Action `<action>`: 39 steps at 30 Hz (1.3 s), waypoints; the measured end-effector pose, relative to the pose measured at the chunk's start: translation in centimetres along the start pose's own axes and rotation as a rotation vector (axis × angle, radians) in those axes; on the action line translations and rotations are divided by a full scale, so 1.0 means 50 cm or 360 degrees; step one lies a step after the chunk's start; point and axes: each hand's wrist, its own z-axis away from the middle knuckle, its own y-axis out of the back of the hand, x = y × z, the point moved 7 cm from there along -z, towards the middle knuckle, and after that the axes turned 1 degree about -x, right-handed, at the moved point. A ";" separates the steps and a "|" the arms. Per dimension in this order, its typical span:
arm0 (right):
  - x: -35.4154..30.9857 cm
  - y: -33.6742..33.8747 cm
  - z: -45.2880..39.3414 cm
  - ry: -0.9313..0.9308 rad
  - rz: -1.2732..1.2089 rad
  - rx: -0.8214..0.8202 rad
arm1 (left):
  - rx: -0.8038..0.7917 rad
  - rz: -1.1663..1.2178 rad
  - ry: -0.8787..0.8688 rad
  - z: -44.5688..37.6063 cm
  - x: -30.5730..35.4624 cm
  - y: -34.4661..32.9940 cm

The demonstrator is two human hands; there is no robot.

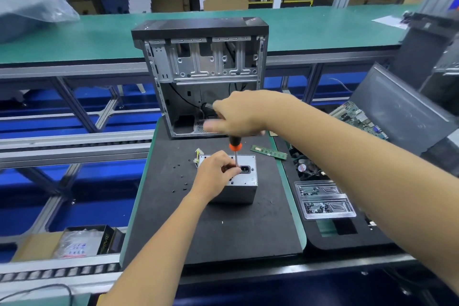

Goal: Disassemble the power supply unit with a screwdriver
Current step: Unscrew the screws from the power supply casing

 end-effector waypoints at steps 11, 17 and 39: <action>-0.022 0.004 0.028 0.0313 -0.0075 -0.0127 | 0.0006 0.0033 0.0020 0.001 -0.004 -0.001; -0.019 0.000 0.006 0.0099 0.0189 0.0102 | -0.0001 0.0058 0.0048 0.001 -0.008 -0.004; -0.017 -0.008 0.018 0.0327 -0.0218 0.0041 | 0.0029 0.0022 0.0030 0.000 -0.006 -0.001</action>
